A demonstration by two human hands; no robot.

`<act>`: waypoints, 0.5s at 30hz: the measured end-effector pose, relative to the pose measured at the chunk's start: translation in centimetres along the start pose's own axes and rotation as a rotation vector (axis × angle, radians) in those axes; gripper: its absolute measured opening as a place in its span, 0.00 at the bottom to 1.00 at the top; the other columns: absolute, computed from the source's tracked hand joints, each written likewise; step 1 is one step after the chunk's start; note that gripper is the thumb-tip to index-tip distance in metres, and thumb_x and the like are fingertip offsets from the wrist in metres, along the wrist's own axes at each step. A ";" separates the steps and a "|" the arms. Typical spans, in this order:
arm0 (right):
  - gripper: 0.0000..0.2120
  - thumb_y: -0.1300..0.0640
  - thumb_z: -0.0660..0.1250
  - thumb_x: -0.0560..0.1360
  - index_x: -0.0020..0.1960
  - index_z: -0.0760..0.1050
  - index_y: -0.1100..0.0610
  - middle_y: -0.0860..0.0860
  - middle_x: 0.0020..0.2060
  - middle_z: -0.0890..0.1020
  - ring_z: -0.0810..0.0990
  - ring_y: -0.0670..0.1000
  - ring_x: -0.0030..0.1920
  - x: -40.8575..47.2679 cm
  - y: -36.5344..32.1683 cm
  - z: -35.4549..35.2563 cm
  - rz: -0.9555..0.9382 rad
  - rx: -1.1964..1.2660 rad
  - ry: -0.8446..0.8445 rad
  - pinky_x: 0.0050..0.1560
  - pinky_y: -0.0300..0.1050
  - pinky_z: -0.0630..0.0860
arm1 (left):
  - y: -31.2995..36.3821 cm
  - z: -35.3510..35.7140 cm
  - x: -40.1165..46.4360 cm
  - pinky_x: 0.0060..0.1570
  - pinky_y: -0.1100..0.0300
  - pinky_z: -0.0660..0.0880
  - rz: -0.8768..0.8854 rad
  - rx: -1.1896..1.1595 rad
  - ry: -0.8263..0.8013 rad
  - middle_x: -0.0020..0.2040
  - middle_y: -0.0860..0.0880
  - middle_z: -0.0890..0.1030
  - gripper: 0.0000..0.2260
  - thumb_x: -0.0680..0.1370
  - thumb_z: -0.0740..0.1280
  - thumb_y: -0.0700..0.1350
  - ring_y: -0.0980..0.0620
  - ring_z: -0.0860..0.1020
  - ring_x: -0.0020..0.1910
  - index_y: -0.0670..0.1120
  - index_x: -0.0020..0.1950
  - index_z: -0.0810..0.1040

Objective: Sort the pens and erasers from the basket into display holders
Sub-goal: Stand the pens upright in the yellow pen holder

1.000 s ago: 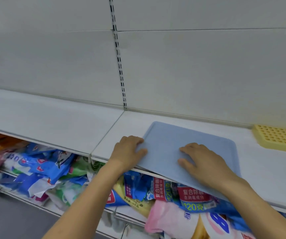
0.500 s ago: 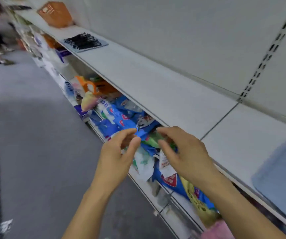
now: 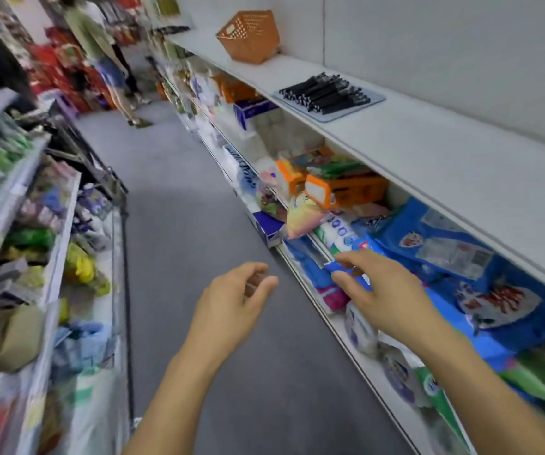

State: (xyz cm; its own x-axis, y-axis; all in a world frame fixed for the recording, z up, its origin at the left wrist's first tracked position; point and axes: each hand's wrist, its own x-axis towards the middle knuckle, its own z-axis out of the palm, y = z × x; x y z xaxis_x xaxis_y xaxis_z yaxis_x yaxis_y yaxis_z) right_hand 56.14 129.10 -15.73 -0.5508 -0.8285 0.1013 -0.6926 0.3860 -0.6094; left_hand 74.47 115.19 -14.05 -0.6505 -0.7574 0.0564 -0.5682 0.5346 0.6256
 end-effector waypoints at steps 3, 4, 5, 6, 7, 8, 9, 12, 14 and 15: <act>0.13 0.46 0.63 0.78 0.61 0.76 0.45 0.39 0.54 0.79 0.77 0.43 0.55 5.9 -1.9 1.1 -0.038 0.004 0.015 0.52 0.44 0.73 | -1.9 -2.0 6.0 0.47 0.67 0.75 0.034 -0.064 0.007 0.45 0.60 0.82 0.09 0.78 0.67 0.54 0.64 0.79 0.43 0.55 0.56 0.80; 0.11 0.47 0.63 0.78 0.58 0.76 0.45 0.39 0.52 0.79 0.77 0.41 0.52 7.8 -2.3 1.3 -0.054 0.019 0.032 0.50 0.40 0.73 | -2.4 -2.4 8.2 0.45 0.70 0.74 0.047 -0.092 -0.003 0.44 0.60 0.82 0.08 0.78 0.67 0.53 0.65 0.79 0.43 0.55 0.56 0.80; 0.08 0.49 0.64 0.78 0.56 0.77 0.45 0.39 0.50 0.78 0.76 0.41 0.50 9.8 -2.6 1.3 -0.064 0.032 0.050 0.48 0.38 0.72 | -2.8 -2.8 10.4 0.44 0.72 0.73 0.062 -0.117 -0.016 0.43 0.60 0.82 0.07 0.78 0.67 0.53 0.65 0.79 0.43 0.56 0.55 0.80; 0.07 0.49 0.64 0.77 0.55 0.77 0.45 0.40 0.49 0.78 0.77 0.42 0.49 11.8 -2.9 1.3 -0.067 0.035 0.064 0.48 0.40 0.74 | -3.1 -3.1 12.7 0.43 0.73 0.73 0.080 -0.138 -0.028 0.43 0.61 0.82 0.07 0.78 0.67 0.53 0.65 0.79 0.43 0.57 0.54 0.79; 0.07 0.49 0.64 0.77 0.55 0.78 0.45 0.40 0.49 0.79 0.77 0.43 0.49 13.9 -3.0 1.2 -0.064 0.036 0.077 0.49 0.44 0.75 | -3.2 -3.5 15.1 0.42 0.74 0.72 0.099 -0.159 -0.038 0.42 0.61 0.82 0.06 0.77 0.67 0.53 0.65 0.79 0.43 0.57 0.53 0.79; 0.08 0.49 0.65 0.77 0.55 0.78 0.45 0.41 0.49 0.79 0.77 0.44 0.50 16.0 -3.1 0.9 -0.059 0.040 0.095 0.50 0.48 0.76 | -3.2 -3.9 17.7 0.42 0.74 0.72 0.121 -0.178 -0.042 0.42 0.61 0.82 0.05 0.77 0.68 0.53 0.65 0.79 0.43 0.58 0.53 0.79; 0.08 0.49 0.65 0.77 0.56 0.77 0.45 0.41 0.50 0.79 0.77 0.45 0.51 18.1 -3.1 0.7 -0.056 0.047 0.116 0.51 0.51 0.76 | -3.2 -4.2 20.3 0.42 0.74 0.72 0.145 -0.200 -0.042 0.42 0.61 0.82 0.05 0.78 0.68 0.52 0.65 0.79 0.43 0.58 0.53 0.79; 0.13 0.46 0.64 0.77 0.60 0.76 0.44 0.39 0.53 0.78 0.77 0.44 0.55 24.6 -2.7 -0.2 -0.033 -0.003 0.192 0.54 0.48 0.75 | -2.8 -4.8 28.1 0.41 0.76 0.71 0.221 -0.261 -0.053 0.41 0.61 0.83 0.04 0.79 0.67 0.50 0.66 0.79 0.43 0.58 0.53 0.78; 0.13 0.44 0.63 0.77 0.61 0.75 0.42 0.38 0.54 0.77 0.76 0.43 0.55 29.0 -2.1 -0.9 0.004 -0.076 0.236 0.50 0.45 0.73 | -2.3 -5.0 33.7 0.41 0.76 0.71 0.249 -0.276 -0.063 0.43 0.60 0.83 0.04 0.79 0.66 0.51 0.65 0.79 0.44 0.60 0.53 0.78; 0.13 0.43 0.62 0.77 0.61 0.74 0.41 0.37 0.54 0.77 0.76 0.43 0.55 31.1 -1.8 -1.4 0.028 -0.108 0.256 0.49 0.44 0.72 | -1.9 -5.0 36.4 0.42 0.76 0.71 0.257 -0.270 -0.066 0.45 0.60 0.83 0.05 0.79 0.66 0.52 0.65 0.79 0.45 0.62 0.52 0.77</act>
State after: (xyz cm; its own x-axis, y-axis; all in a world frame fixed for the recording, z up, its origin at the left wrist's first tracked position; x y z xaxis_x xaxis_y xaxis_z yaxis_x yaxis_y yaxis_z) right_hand 39.65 103.21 -10.36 -0.6603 -0.6930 0.2893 -0.7138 0.4596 -0.5284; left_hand 54.39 84.70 -9.34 -0.7904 -0.5812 0.1936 -0.2348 0.5794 0.7805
